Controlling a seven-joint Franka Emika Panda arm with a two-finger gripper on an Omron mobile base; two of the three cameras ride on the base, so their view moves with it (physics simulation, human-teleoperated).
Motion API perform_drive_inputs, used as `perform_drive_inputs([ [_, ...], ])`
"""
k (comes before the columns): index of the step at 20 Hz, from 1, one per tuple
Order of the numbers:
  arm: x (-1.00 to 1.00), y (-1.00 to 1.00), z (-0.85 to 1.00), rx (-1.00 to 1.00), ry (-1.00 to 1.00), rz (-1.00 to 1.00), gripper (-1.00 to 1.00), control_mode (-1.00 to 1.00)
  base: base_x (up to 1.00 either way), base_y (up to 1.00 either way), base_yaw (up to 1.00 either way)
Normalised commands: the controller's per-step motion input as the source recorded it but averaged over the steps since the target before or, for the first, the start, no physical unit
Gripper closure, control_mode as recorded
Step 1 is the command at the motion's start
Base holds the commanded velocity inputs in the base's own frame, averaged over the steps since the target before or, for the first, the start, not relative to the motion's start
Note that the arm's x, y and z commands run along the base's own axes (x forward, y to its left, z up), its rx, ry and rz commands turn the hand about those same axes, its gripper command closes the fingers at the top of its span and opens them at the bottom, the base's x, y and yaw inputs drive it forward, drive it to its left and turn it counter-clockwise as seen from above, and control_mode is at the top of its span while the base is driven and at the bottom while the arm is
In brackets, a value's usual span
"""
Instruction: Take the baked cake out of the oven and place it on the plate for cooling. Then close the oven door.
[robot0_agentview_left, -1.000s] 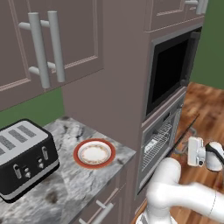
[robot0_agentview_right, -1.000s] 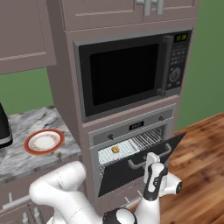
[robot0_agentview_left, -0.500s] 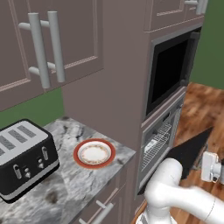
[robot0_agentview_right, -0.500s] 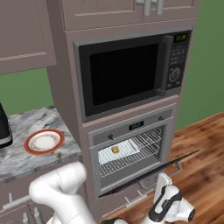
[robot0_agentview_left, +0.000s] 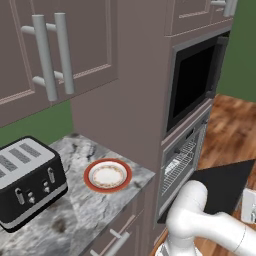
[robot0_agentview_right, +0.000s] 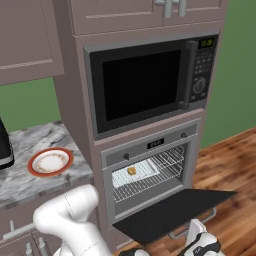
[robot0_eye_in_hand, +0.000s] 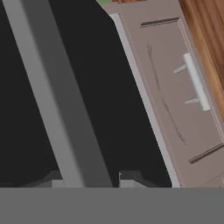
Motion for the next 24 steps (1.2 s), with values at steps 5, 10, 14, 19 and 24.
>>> perform_drive_inputs([
  [5, -0.11, -0.03, -0.53, 0.0, 0.0, 0.0, -1.0, -1.0, 0.0, 0.0, 0.0],
  [10, -0.48, -0.2, -0.2, 0.0, -0.1, 0.0, -1.0, -1.0, 0.0, 0.0, 0.0],
  [14, -0.81, -0.42, 0.0, 0.0, -0.43, 0.0, -1.0, -1.0, 0.0, 0.0, 0.0],
  [19, -0.87, -0.27, 0.0, 0.0, -0.51, 0.0, -1.0, -1.0, 0.0, 0.0, 0.0],
  [24, -0.42, -0.01, 0.29, -0.02, -0.37, 0.0, -1.0, -1.0, 0.0, 0.0, 0.0],
])
